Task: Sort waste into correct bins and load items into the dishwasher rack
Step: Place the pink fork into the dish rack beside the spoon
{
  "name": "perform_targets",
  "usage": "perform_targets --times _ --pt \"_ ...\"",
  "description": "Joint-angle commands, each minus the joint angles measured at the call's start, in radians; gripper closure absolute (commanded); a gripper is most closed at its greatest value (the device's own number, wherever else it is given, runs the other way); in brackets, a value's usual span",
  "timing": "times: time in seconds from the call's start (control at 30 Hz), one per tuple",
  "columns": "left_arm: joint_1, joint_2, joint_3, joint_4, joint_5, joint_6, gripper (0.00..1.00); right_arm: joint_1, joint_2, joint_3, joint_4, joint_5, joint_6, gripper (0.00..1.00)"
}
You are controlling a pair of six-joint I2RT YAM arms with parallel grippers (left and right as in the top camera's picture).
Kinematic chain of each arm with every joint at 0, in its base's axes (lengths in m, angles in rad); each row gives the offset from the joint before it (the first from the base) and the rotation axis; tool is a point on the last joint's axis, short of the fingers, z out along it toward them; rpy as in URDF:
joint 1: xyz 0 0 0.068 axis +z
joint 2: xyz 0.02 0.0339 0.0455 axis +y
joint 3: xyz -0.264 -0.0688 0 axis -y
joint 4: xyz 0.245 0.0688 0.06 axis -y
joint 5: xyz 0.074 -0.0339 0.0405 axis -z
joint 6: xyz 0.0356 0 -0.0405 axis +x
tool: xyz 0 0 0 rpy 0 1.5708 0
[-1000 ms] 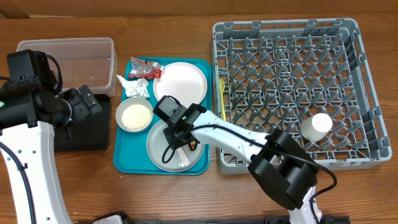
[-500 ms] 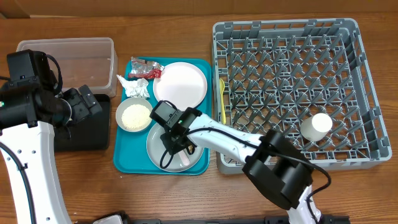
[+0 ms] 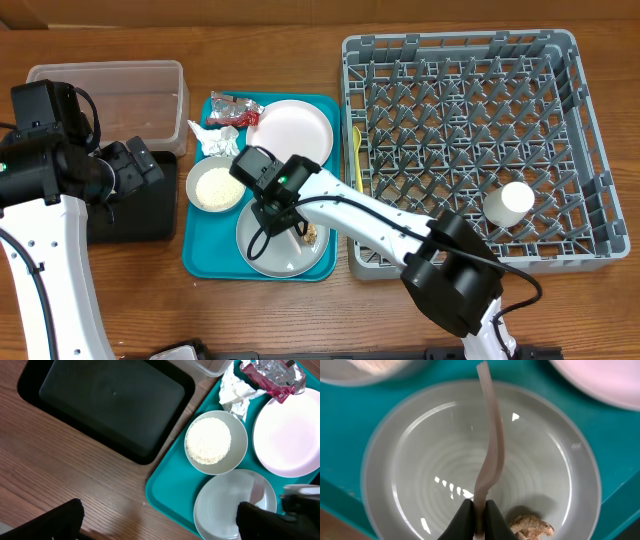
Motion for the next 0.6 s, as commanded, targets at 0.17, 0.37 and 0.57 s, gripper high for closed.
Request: perform_targets --times 0.17,0.37,0.57 --pt "0.006 0.002 0.009 0.003 -0.010 -0.006 0.00 -0.133 -0.192 0.142 -0.115 0.042 0.021 0.96" --pt "0.006 0.002 0.009 0.004 -0.009 -0.006 0.00 -0.339 -0.238 0.138 -0.196 0.042 0.018 0.96" --pt "0.006 0.002 0.009 0.004 -0.010 -0.006 0.00 -0.431 -0.236 0.042 -0.153 0.008 -0.035 0.96"
